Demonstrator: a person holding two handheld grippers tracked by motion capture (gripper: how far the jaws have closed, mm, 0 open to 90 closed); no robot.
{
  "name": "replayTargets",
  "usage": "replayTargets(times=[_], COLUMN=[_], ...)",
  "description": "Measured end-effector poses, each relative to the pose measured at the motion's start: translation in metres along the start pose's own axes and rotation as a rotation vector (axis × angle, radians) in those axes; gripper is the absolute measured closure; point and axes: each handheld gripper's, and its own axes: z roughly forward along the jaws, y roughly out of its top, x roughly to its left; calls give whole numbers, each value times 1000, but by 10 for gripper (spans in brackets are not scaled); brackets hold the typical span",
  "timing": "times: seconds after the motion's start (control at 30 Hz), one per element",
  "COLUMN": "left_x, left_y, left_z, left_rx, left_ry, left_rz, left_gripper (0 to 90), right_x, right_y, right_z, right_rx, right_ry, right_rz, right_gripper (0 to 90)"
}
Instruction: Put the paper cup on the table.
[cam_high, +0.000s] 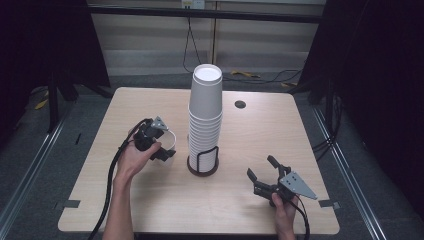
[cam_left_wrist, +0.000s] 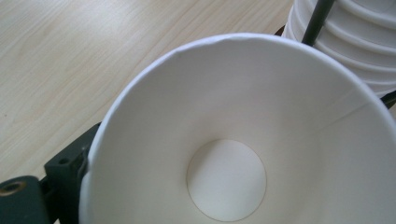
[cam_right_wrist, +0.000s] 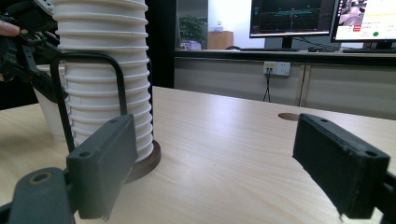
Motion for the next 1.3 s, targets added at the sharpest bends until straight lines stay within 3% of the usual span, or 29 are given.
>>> replayTargets(times=[0.2,0.47,0.57,0.73,0.8,0.87,0.93,1.03,1.13,1.3], left_x=[0,1,0,-2,-3,-2,-3,-5,-8,-14], left_y=[-9,-23,-30,-38,-43,-48,-52,-58,-63,-72], left_z=[0,5,5,6,6,7,7,5,4,-2], left_rx=[-61,-56,-98,-112,-152,-177,-181,-202,-190,-215], left_ry=[-8,-32,-37,-36,-31,-51,-33,-39,-8,16], left_rz=[-30,-51,-66,-82,-93,-118,-128,-146,-157,-176], left_gripper=[58,110,137,150,151,152,152,152,152,152], right_x=[0,0,0,0,0,0,0,0,0,0], right_y=[0,0,0,0,0,0,0,0,0,0], right_z=[0,0,0,0,0,0,0,0,0,0], right_rx=[-1,-1,1,-1,0,0,-1,1,0,0], right_ry=[1,1,-1,1,0,0,1,0,0,0], right_rz=[0,0,1,1,1,0,1,1,0,0], right_gripper=[136,136,136,136,136,136,137,137,137,137])
